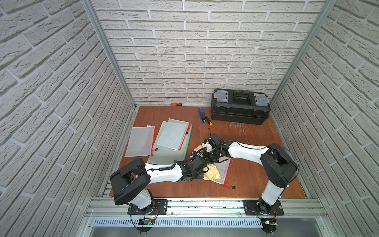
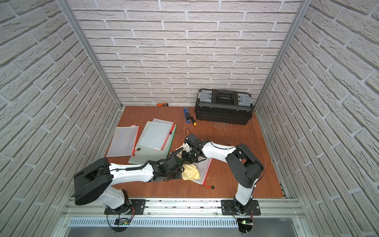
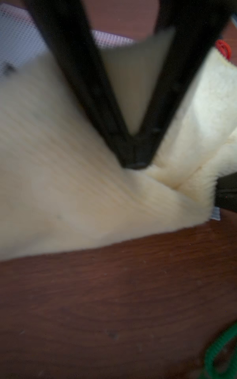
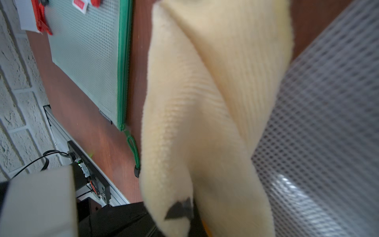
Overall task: Wipe the document bag
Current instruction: Wipe the dirt from the document bag.
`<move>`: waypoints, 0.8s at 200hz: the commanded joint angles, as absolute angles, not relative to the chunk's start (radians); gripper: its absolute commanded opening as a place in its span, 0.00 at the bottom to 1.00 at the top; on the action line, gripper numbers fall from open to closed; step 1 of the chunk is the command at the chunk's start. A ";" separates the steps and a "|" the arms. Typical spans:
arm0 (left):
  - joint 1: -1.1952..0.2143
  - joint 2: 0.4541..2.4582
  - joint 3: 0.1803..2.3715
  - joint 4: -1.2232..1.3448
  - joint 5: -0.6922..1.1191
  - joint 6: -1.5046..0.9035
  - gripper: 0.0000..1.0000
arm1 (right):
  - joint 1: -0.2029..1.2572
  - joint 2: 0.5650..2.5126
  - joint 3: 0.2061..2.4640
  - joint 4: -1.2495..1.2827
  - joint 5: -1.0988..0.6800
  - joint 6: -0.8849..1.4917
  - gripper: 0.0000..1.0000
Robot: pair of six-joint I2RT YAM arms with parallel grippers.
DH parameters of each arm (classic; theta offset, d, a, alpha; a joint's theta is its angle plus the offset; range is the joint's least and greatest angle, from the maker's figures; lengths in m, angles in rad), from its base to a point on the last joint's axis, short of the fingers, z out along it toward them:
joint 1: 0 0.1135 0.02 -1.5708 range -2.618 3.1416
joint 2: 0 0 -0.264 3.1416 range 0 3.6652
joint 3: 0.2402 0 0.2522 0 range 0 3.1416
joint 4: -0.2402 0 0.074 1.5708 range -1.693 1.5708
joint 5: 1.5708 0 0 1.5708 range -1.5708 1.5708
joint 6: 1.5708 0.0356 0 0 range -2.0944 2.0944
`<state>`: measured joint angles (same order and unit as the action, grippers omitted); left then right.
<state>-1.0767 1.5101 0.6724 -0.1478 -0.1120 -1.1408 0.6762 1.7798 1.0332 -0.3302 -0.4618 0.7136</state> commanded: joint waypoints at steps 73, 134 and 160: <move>-1.080 1.540 0.688 -0.173 -0.110 -1.130 0.00 | 0.436 1.766 1.007 -0.390 -0.452 0.653 0.02; -1.080 1.574 0.733 -0.206 -0.104 -1.121 0.00 | 0.236 1.744 1.015 -0.488 -0.438 0.527 0.02; -1.080 1.577 0.736 -0.204 -0.104 -1.120 0.00 | 0.235 1.745 1.025 -0.473 -0.492 0.542 0.02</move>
